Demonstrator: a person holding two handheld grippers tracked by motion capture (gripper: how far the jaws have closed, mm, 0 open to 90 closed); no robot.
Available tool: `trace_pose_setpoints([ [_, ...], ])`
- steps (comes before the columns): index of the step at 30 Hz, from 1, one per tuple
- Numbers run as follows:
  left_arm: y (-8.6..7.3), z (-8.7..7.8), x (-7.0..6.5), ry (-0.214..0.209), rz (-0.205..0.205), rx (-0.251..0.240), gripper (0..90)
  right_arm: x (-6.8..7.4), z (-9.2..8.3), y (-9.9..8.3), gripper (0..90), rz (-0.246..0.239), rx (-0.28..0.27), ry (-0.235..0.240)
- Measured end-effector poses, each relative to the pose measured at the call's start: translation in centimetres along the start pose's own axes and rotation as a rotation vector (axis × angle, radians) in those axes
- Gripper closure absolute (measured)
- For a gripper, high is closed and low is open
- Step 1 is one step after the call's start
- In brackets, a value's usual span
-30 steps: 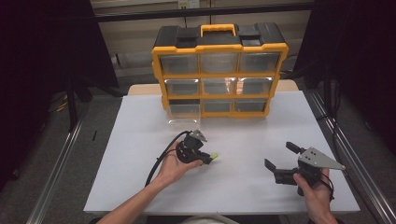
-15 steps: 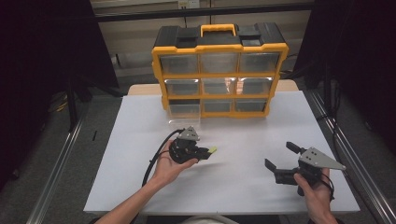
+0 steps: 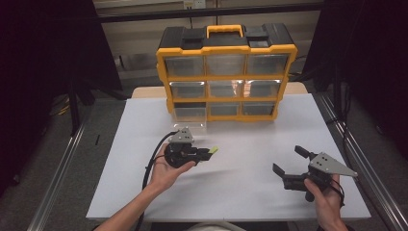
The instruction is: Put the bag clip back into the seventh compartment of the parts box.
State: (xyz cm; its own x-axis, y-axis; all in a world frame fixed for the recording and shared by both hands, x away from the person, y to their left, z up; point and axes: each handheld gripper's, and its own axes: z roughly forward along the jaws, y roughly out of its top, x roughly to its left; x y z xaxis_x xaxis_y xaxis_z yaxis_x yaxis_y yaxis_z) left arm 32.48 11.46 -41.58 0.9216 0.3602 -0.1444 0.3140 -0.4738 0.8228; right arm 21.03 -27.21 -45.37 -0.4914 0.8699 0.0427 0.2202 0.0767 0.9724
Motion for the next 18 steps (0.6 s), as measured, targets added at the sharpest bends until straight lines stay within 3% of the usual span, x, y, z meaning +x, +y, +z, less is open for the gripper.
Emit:
trace_pose_setpoints([
  [7,0.5,-2.0,1.0,0.018,-0.031,-0.074,78.6,0.0,0.0,0.0,0.2,0.007,-0.006,-0.005],
  [14,0.9,-3.4,1.7,0.035,-0.037,-0.095,78.5,0.0,0.1,0.0,0.1,0.003,-0.014,0.009],
  [18,1.3,-4.1,2.0,0.020,-0.035,-0.098,78.6,-0.1,0.0,-0.1,0.1,0.004,-0.015,0.010],
])
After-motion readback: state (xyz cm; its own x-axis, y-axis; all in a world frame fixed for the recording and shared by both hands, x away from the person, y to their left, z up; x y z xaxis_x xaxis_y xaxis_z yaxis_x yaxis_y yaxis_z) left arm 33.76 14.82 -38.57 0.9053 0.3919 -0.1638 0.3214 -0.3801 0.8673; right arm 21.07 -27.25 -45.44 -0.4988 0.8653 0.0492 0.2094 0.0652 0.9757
